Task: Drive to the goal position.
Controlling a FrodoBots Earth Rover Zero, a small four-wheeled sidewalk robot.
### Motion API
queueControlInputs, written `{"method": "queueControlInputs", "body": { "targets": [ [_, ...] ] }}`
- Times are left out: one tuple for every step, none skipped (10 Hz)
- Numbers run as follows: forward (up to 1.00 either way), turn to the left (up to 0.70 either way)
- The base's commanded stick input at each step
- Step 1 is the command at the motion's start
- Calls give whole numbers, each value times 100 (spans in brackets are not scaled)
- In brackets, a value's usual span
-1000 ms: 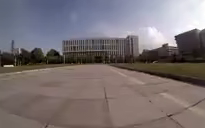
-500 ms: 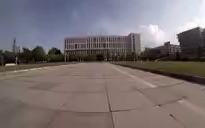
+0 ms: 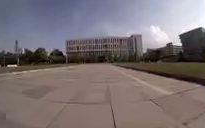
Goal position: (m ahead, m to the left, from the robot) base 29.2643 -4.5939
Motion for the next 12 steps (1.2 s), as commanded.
{"method": "queueControlInputs", "body": {
  "targets": [
    [100,4],
    [100,4],
    [100,4],
    [100,4],
    [100,4],
    [100,4],
    [100,4],
    [100,4],
    [100,4],
    [100,4],
    [100,4],
    [100,4]
  ]
}}
